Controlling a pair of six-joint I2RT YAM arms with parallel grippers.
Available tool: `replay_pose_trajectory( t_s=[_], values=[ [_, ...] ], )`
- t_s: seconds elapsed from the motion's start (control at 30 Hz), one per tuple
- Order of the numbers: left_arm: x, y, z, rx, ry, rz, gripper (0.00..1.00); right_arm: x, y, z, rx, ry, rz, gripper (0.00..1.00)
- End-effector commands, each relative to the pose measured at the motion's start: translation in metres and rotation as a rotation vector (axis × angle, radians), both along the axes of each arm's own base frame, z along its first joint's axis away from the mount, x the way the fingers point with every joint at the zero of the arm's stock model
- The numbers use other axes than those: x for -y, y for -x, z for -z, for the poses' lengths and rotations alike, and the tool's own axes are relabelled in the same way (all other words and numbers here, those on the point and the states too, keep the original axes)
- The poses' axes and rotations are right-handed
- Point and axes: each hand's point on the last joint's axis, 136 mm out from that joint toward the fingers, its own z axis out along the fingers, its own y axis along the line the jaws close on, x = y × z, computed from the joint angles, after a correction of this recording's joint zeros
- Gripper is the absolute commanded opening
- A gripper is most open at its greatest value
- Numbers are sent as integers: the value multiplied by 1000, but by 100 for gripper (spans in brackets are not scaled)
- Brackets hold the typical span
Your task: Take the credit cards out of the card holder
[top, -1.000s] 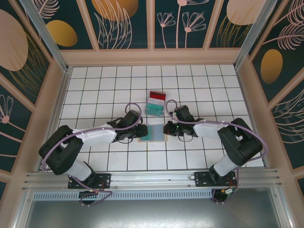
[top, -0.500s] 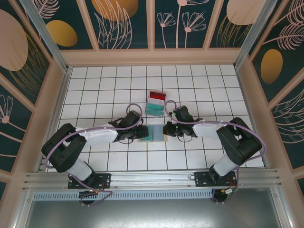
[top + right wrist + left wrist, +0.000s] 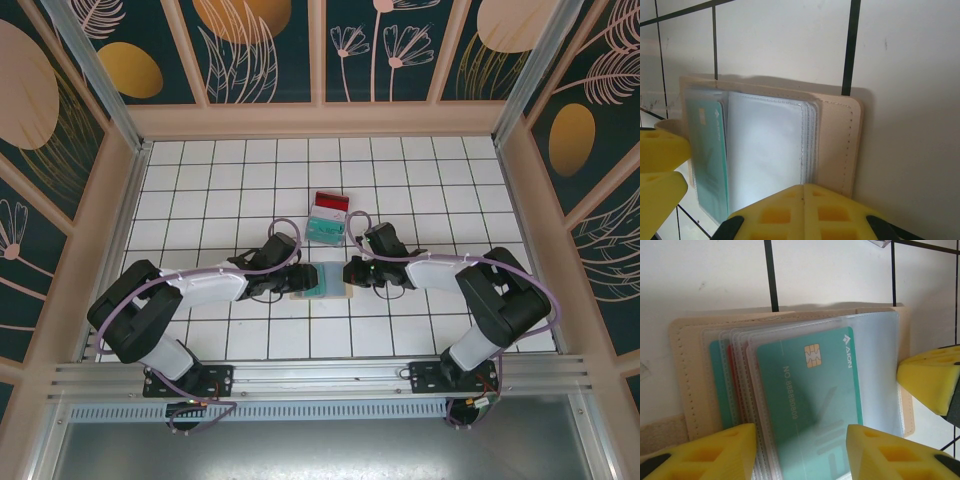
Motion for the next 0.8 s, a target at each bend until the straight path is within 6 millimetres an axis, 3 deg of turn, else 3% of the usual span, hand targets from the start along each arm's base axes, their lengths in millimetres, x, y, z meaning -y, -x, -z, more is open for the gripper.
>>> replay_pose_trajectory(
  t_s=[0.0,0.3,0.43,0.57,0.77],
  values=[
    [6,3,0,-6,32,26,49,0,-4,0,20,33,-3,0],
    [-2,4,8,-18,-15,4,47,-2,-25,-50,149,11,32,20],
    [-3,4,9,-19,-20,1,46,-19,-23,-62,149,-46,-14,17],
    [-3,4,10,-20,-21,1,46,-38,-17,-61,92,-120,-64,17],
    [-3,4,12,-25,-25,0,45,-50,-9,-46,9,-173,-105,17]
  ],
)
